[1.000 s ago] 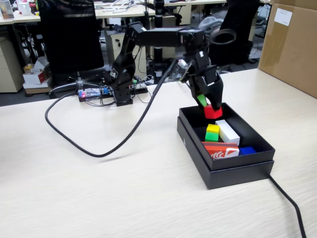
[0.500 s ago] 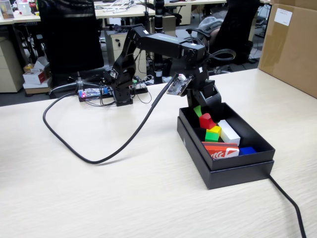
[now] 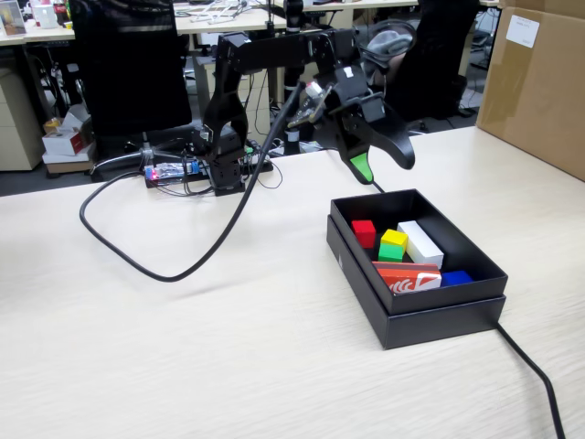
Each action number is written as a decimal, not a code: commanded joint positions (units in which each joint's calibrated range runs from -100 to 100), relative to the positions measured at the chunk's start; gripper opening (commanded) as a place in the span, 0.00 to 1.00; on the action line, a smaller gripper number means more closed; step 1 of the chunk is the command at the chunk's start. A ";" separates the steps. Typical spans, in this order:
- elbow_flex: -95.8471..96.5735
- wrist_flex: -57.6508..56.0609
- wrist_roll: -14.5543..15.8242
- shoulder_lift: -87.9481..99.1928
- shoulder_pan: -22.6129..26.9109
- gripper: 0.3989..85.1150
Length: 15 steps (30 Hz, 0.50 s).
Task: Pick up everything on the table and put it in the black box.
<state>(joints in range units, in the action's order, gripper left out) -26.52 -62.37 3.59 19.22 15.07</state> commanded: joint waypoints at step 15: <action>18.81 0.21 -4.00 27.88 -13.43 0.58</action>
<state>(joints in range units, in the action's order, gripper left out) -8.72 -63.14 0.02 40.19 3.20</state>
